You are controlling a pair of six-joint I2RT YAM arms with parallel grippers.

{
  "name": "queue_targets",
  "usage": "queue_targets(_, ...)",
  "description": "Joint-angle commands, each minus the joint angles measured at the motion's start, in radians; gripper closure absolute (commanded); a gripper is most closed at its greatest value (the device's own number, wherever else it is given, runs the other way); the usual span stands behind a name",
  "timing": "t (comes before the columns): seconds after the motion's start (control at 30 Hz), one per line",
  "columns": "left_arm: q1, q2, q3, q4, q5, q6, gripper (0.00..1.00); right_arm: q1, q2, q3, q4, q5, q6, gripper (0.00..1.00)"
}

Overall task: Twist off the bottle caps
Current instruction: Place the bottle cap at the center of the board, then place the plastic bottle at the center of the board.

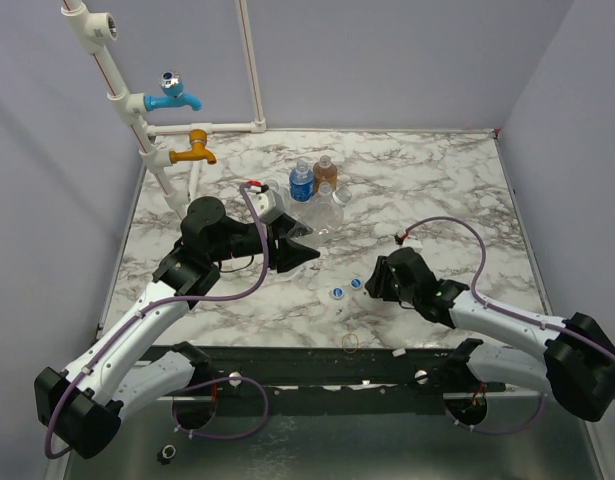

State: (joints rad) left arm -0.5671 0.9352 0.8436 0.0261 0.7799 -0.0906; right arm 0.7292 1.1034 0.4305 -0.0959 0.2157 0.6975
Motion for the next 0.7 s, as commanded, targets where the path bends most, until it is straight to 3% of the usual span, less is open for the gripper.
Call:
queue_targets(0.0, -0.004, -0.012, -0.004, 0.038, 0.013, -0.015, 1.00, -0.001, 0.024, -0.002, -0.054, -0.033, 0.039, 0.40)
queue_targets(0.13, -0.003, -0.016, -0.005, 0.040, 0.011, -0.018, 1.00, -0.001, 0.106, 0.039, -0.084, -0.038, 0.045, 0.27)
queue_targets(0.4, -0.001, -0.017, -0.003, 0.043, 0.011, -0.014, 1.00, -0.001, -0.048, 0.124, -0.160, -0.013, -0.019, 0.25)
queue_targets(0.5, 0.000, -0.015, -0.005, 0.055, 0.010, -0.016, 1.00, -0.001, -0.120, 0.243, -0.228, 0.002, -0.078, 0.23)
queue_targets(0.67, 0.002, -0.012, -0.007, 0.055, 0.019, -0.028, 1.00, -0.002, -0.182, 0.497, -0.229, -0.112, -0.237, 0.07)
